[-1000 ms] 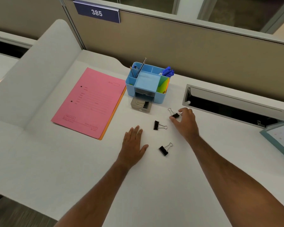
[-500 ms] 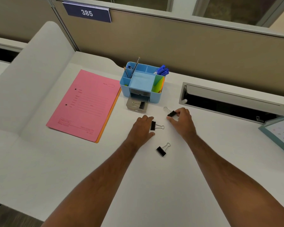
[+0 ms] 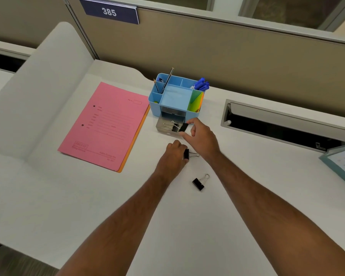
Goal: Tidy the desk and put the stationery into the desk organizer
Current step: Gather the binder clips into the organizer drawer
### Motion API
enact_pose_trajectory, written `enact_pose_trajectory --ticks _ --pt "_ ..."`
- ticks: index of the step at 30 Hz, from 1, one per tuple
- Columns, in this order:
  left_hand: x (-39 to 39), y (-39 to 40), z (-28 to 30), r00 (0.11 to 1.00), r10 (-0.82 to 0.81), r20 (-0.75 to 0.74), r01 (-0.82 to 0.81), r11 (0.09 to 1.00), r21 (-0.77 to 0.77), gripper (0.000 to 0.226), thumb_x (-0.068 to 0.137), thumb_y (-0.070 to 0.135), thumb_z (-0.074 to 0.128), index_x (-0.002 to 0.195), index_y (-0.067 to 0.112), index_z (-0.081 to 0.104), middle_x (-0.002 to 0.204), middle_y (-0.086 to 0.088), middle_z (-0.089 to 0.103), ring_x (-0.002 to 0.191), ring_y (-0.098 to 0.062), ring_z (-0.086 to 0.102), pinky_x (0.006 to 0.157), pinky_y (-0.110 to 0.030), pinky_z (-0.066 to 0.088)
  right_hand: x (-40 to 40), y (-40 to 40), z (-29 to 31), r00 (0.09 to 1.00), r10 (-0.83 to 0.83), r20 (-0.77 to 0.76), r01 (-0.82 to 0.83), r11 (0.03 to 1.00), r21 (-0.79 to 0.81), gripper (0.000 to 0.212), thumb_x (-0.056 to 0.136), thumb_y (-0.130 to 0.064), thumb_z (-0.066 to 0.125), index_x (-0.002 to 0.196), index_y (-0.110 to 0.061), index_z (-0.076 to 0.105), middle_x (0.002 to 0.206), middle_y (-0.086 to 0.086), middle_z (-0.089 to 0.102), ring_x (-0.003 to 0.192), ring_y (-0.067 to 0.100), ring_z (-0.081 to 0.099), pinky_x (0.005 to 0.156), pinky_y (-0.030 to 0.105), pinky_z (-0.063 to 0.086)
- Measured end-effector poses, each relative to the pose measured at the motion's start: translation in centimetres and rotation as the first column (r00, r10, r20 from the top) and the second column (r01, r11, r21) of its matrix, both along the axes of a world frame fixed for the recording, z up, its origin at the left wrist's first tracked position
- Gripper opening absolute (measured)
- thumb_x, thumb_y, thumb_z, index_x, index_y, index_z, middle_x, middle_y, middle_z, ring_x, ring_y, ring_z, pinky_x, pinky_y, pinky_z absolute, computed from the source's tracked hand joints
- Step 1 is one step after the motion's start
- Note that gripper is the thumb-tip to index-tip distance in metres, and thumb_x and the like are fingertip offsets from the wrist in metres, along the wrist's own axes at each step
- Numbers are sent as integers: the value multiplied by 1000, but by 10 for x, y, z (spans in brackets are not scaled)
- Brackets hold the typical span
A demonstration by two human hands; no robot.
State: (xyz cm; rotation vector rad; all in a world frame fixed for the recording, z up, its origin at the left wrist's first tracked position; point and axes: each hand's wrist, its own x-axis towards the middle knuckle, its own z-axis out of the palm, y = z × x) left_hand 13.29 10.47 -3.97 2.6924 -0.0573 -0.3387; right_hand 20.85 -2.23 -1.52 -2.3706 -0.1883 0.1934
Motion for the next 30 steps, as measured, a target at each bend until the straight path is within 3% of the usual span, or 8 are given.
enact_pose_trajectory --ticks 5,12,15,21,26,30 --pt "-3 4 -1 1000 22 -1 -22 999 -31 48 98 35 68 140 15 57 141 -8 54 126 -22 51 103 -29 46 16 36 5 999 47 20 -42 983 -177 50 90 -49 72 130 -28 50 120 1 70 100 23 68 79 34 56" --pt "-5 7 -3 1000 26 -8 -26 998 -49 50 97 36 70 140 15 57 141 -9 55 126 -23 52 104 -29 46 29 54 -1 997 77 5 -72 953 -293 56 93 -47 70 139 -26 47 125 4 69 107 25 67 83 38 56" --pt "-5 7 -4 1000 26 -4 -27 998 -55 50 96 35 70 140 15 57 140 -9 55 125 -23 52 104 -29 45 29 49 -4 997 81 0 -78 963 -258 58 92 -49 70 140 -28 46 115 3 70 99 23 68 80 38 57" --pt "-2 15 1 1000 -4 -12 3 997 -72 50 97 31 69 142 13 54 140 -8 53 128 -24 49 105 -31 45 15 9 -12 999 -12 46 16 997 -82 29 96 -45 65 117 -28 54 69 -9 57 61 13 55 59 27 41" --pt "3 35 14 1000 13 10 -12 996 -83 51 97 30 69 143 13 53 147 -9 51 135 -25 44 111 -35 40 -4 -38 -20 995 -94 26 96 994 -61 19 98 -43 61 108 -28 54 70 -2 59 64 16 58 55 27 39" --pt "11 64 31 992 10 123 0 997 -80 47 94 26 72 138 16 58 139 -8 55 128 -27 46 107 -37 42 -20 -68 -33 988 -150 -34 148 987 -59 15 100 -42 58 105 -29 54 70 -3 59 67 18 60 59 29 40"
